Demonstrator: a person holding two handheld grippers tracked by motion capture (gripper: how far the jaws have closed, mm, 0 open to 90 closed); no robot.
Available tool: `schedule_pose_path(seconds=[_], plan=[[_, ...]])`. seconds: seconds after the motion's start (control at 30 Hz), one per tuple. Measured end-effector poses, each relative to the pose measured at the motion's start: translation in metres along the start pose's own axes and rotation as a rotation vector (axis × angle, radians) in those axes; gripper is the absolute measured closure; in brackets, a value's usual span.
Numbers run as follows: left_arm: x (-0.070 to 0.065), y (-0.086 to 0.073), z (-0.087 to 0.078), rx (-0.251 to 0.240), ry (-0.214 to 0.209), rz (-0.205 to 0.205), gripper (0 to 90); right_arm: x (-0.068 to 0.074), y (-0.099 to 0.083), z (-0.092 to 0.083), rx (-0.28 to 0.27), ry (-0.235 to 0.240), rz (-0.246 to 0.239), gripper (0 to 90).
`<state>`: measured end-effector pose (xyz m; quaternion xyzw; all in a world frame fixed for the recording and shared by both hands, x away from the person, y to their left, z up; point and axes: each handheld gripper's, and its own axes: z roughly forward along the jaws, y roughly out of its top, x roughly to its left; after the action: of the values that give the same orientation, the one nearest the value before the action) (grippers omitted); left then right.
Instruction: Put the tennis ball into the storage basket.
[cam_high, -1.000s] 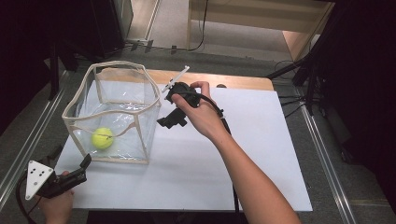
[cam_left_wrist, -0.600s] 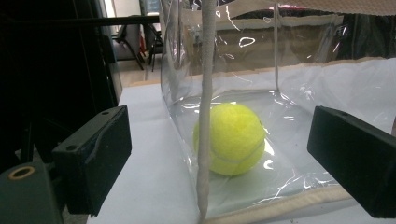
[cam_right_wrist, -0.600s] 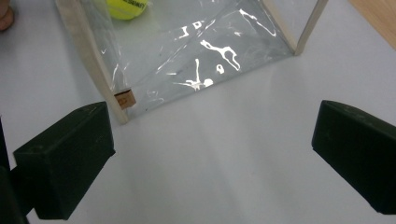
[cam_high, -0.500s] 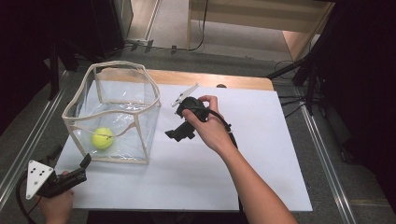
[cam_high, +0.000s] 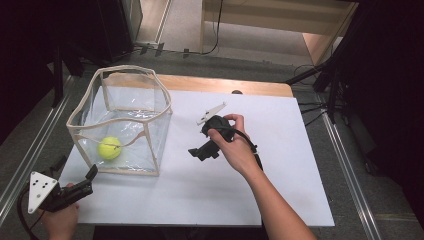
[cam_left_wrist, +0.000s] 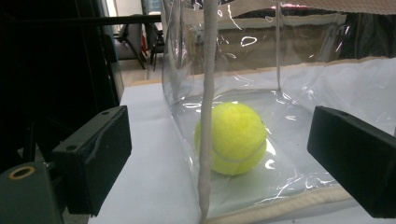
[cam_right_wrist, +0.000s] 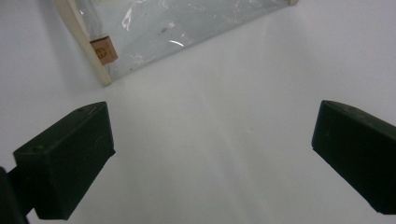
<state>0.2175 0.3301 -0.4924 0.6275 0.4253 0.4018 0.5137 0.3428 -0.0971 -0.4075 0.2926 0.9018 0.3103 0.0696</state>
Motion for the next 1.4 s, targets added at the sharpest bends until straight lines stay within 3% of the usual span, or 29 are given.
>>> schedule_pose_path(seconds=[0.77,0.97,1.4], plan=[[0.0,0.0,0.0,0.002,0.003,0.001,6.8,-0.012,-0.063,-0.003,-0.046,-0.027,0.097,0.0],[0.0,0.0,0.0,-0.001,0.001,0.0,6.8,-0.016,-0.075,-0.007,-0.08,-0.04,0.122,0.0],[0.0,0.0,0.0,0.003,0.003,0.001,6.8,-0.027,-0.122,-0.022,-0.172,-0.081,0.177,0.0]])
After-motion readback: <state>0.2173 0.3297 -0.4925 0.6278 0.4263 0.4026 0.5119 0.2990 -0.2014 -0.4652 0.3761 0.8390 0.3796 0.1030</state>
